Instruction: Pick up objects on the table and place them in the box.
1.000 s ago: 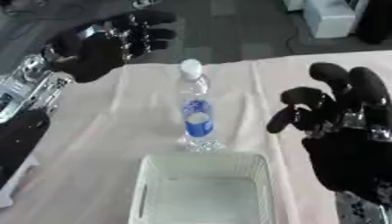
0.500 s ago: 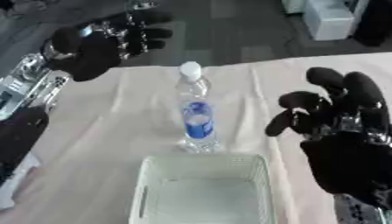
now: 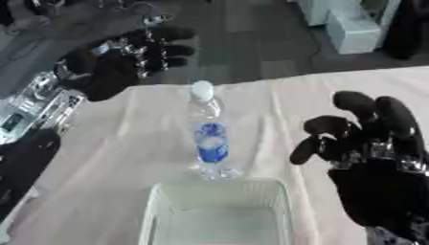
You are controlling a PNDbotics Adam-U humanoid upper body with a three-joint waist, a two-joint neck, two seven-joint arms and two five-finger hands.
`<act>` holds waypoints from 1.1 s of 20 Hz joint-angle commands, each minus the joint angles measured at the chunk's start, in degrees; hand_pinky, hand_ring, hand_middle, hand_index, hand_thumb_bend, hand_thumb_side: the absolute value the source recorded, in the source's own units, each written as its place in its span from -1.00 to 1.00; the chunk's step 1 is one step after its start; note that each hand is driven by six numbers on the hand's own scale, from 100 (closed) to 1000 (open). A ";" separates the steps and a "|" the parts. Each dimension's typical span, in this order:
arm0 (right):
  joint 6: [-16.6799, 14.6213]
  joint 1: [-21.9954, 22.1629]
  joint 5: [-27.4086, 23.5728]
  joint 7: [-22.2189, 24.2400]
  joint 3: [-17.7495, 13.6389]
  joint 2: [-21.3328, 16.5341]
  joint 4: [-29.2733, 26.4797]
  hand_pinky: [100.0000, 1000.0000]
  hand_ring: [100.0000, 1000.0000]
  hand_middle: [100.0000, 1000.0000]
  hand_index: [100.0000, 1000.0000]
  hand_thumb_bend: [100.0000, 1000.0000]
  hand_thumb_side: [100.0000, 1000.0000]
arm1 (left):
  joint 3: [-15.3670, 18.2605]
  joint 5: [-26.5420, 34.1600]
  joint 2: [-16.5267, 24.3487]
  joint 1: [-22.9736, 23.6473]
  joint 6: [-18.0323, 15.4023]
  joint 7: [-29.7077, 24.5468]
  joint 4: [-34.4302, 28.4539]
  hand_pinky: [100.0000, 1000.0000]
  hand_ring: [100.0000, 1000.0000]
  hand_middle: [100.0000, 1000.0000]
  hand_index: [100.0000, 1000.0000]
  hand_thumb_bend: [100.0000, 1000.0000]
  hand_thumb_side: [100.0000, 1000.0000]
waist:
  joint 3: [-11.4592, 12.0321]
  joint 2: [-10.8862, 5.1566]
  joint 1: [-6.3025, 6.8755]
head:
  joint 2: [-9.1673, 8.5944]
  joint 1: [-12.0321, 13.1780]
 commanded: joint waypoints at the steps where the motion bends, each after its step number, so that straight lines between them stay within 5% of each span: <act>1: -2.53 -1.19 -0.59 2.89 0.38 -0.39 -1.06 0.32 0.65 0.79 0.86 -1.00 1.00 | 0.52 -0.18 0.52 -1.30 -0.23 -0.53 -0.36 1.00 0.99 1.00 0.95 0.45 0.49 | -0.18 -0.68 0.07 | -0.99 -0.26; 22: 1.10 -3.73 -4.28 3.58 1.00 -1.97 -1.73 0.32 0.65 0.79 0.85 -1.00 1.00 | 0.08 0.20 -1.21 -0.37 -0.54 -3.24 -1.14 1.00 0.99 1.00 0.94 0.50 0.49 | -3.85 1.99 1.49 | -1.83 0.34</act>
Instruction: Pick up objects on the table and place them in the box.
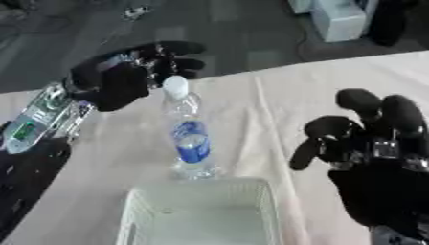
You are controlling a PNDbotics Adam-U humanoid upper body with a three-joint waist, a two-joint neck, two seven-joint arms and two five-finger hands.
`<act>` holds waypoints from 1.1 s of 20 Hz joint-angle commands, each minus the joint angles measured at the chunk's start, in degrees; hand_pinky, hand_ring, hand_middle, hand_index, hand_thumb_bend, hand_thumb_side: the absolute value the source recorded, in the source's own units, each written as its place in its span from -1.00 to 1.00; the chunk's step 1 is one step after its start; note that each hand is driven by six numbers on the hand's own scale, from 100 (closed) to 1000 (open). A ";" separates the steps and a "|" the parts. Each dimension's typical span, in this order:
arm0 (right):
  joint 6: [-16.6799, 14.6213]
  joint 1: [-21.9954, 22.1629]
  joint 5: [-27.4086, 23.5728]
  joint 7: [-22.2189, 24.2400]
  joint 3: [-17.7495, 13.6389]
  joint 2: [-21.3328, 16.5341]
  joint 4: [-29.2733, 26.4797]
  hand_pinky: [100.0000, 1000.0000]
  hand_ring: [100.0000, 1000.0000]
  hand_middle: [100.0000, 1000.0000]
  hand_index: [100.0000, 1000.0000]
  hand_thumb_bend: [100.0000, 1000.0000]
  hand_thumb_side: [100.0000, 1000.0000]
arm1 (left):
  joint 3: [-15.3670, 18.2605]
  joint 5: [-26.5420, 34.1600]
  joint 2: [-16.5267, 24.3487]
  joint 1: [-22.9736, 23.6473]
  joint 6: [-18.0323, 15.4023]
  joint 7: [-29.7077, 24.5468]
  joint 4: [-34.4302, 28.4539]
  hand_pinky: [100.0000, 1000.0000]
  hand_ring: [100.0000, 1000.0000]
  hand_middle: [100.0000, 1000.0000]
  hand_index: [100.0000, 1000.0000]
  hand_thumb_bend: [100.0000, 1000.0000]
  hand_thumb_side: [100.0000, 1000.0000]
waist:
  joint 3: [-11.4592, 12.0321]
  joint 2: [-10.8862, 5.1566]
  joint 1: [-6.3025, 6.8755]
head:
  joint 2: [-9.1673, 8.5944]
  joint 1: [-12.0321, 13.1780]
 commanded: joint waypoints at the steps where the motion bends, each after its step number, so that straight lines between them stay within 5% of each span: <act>1: -0.80 -0.97 -0.75 1.53 0.55 -0.41 -1.42 0.32 0.65 0.79 0.85 -1.00 1.00 | 0.42 0.25 0.68 -0.47 -0.17 -0.44 -0.67 1.00 0.99 1.00 0.94 0.50 0.49 | -0.17 -0.89 -0.01 | -0.82 0.28; 13: 0.90 -1.59 -1.74 1.53 1.05 -0.87 -2.17 0.32 0.66 0.79 0.84 -1.00 1.00 | 0.12 0.79 -0.03 0.31 -0.24 -1.67 -1.04 1.00 0.99 1.00 0.93 0.53 0.49 | -0.78 0.18 0.37 | -0.82 0.39; 15: 1.08 -1.67 -1.81 1.53 1.08 -0.92 -2.21 0.32 0.66 0.79 0.84 -1.00 1.00 | -0.04 0.32 -0.16 0.46 -0.21 -2.16 -1.22 1.00 1.00 1.00 0.94 0.70 0.32 | -0.77 0.33 0.38 | -0.75 0.39; 16: 1.16 -1.70 -1.84 1.53 1.09 -0.95 -2.24 0.32 0.66 0.79 0.84 -1.00 1.00 | -0.06 -0.12 -0.24 0.53 -0.19 -2.49 -1.26 1.00 1.00 1.00 1.00 0.82 0.04 | -0.77 0.39 0.39 | -0.72 0.38; 22: 1.48 -1.97 -1.98 1.53 1.15 -1.05 -2.32 0.32 0.66 0.79 0.84 -1.00 1.00 | 0.25 -4.56 -0.88 0.89 -0.43 -1.15 -0.67 1.00 0.98 1.00 1.00 0.86 -0.14 | -0.69 0.72 0.33 | -0.63 0.18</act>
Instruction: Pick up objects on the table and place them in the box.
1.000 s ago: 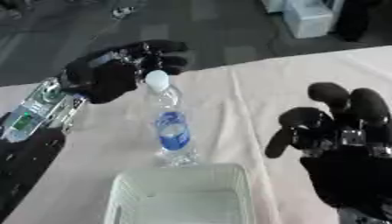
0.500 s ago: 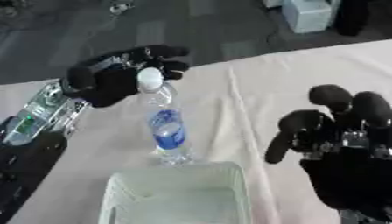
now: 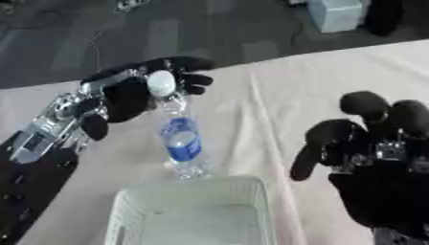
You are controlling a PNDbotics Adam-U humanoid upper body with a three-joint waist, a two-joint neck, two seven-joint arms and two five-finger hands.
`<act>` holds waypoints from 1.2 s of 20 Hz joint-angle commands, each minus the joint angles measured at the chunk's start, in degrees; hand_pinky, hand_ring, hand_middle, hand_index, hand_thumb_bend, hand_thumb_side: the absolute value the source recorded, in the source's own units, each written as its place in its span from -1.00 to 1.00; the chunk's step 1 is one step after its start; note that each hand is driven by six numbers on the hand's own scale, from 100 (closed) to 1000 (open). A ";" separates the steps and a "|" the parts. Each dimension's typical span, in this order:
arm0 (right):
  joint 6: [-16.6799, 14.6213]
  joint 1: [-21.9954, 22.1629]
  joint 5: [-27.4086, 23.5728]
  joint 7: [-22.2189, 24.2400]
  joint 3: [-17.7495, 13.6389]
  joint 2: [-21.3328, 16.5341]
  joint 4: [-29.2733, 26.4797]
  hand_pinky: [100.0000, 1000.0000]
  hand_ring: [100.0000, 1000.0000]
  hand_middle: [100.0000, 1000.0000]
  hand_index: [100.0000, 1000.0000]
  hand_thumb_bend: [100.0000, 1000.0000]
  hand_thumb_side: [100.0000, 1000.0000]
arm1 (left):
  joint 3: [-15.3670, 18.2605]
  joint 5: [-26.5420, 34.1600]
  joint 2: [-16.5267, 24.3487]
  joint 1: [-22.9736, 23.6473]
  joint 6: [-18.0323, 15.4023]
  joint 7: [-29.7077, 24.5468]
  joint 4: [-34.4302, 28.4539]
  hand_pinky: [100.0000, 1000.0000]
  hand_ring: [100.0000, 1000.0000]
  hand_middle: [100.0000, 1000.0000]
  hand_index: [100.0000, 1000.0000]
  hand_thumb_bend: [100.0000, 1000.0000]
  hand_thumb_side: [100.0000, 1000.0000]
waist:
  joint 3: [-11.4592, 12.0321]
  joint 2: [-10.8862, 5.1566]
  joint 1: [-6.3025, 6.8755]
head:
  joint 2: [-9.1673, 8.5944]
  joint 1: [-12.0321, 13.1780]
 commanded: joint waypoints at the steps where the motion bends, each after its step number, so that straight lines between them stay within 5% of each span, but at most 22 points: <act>1: -0.17 -1.03 -0.26 0.47 0.28 -0.34 -1.41 0.32 0.66 0.79 0.84 -1.00 1.00 | 0.64 -2.94 0.61 -0.60 -0.35 1.59 -0.39 1.00 0.98 1.00 1.00 0.90 -0.12 | 0.13 -0.93 -0.22 | -0.56 0.13; 24: 1.74 -0.87 -1.12 0.47 0.15 -1.14 -2.13 0.33 0.67 0.80 0.83 -1.00 1.00 | 0.39 -16.80 -2.61 0.60 -1.80 22.36 -0.68 0.88 0.76 1.00 0.89 1.00 -0.19 | 0.29 -0.32 0.34 | -0.14 -0.72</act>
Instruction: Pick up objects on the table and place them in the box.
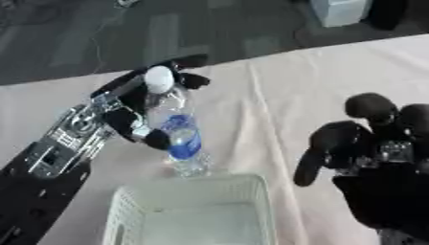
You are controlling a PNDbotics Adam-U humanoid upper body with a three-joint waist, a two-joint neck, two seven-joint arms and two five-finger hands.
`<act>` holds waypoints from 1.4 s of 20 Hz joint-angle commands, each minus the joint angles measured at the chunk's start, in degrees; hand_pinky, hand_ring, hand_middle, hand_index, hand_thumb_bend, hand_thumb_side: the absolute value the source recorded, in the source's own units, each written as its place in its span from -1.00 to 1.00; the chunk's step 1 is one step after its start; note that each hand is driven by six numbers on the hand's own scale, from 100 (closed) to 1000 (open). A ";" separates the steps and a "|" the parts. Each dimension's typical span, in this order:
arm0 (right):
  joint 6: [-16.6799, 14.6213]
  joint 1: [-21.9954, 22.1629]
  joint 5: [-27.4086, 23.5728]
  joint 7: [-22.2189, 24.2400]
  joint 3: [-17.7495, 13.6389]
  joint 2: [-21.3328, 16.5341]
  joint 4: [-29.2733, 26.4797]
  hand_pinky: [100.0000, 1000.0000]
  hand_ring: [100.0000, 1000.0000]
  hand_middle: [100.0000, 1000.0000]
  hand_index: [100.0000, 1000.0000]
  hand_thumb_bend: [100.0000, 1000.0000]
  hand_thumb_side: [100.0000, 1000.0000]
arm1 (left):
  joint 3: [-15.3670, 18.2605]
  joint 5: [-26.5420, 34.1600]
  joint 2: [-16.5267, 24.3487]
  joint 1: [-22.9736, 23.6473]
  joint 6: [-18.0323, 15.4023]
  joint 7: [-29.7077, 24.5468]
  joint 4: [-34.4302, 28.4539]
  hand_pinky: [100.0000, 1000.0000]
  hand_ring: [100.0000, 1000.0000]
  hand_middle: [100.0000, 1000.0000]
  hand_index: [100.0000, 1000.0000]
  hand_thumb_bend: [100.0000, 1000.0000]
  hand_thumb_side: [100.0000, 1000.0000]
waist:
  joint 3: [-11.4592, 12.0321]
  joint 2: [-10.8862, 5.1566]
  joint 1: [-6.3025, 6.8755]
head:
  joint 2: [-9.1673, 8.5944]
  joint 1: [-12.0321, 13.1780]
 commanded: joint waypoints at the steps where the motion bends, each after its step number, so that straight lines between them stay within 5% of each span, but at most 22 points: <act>1: 0.22 -0.85 -0.53 0.14 0.14 -0.17 -1.09 0.33 0.67 0.80 0.83 -1.00 1.00 | 0.35 -1.43 0.51 -0.41 -0.07 1.31 -0.96 0.90 0.76 1.00 0.89 1.00 -0.16 | 0.11 -0.99 -0.11 | -0.14 -0.69; 28: 0.77 0.13 0.03 0.14 -0.27 -0.49 -1.09 0.34 0.67 0.81 0.84 -1.00 1.00 | -0.97 -0.96 -2.27 0.71 0.61 0.18 -1.21 0.98 0.81 1.00 0.91 1.00 0.02 | -0.07 -1.27 0.84 | 1.65 -2.41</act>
